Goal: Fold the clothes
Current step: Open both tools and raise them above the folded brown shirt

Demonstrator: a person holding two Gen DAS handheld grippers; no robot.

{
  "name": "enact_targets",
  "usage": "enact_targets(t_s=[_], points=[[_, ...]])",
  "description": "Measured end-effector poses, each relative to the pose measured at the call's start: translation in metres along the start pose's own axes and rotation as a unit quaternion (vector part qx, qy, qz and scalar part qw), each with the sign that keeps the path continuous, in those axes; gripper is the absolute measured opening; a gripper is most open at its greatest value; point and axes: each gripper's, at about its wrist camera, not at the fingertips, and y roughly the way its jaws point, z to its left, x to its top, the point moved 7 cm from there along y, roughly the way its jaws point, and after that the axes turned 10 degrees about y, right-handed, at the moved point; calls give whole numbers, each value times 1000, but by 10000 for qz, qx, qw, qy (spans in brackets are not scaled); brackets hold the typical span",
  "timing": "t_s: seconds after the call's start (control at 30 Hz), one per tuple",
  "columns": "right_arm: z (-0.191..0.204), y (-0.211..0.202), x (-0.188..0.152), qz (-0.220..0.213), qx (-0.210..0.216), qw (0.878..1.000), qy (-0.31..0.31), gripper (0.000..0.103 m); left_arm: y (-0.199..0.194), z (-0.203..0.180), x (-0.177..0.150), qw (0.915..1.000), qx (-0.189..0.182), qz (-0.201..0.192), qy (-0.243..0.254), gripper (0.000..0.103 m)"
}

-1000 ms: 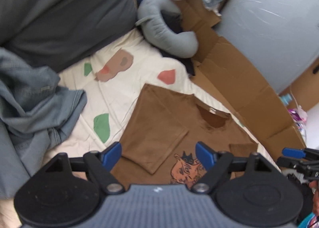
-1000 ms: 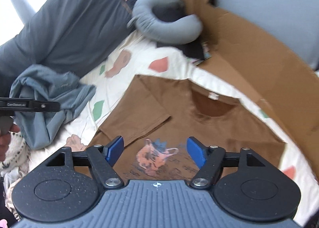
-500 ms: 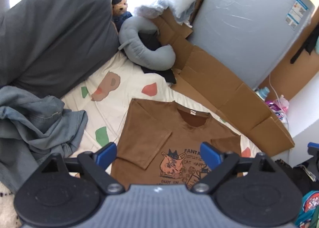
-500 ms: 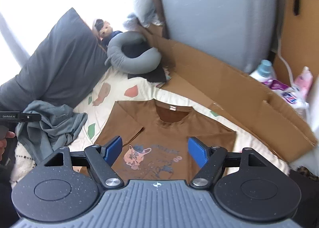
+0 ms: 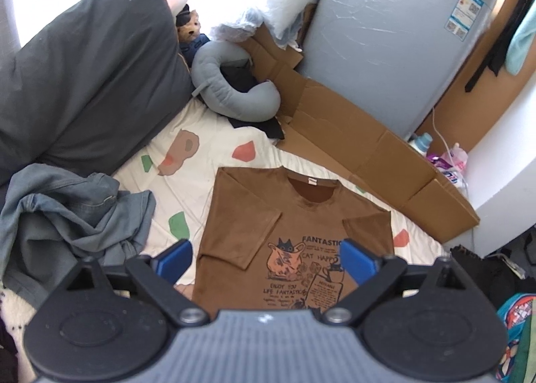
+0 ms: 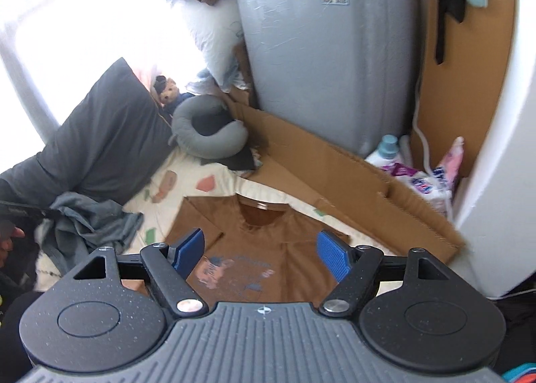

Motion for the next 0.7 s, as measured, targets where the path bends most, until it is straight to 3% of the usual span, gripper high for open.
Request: enact_targets(t_s=[0.23, 0.7], points=[[-29, -31, -33, 146, -228, 9995, -168, 81, -7, 18, -35, 9999, 81, 38, 68, 96], [-80, -41, -157, 354, -341, 9984, 293, 81, -3, 72, -118, 9997, 106, 104, -178, 96]])
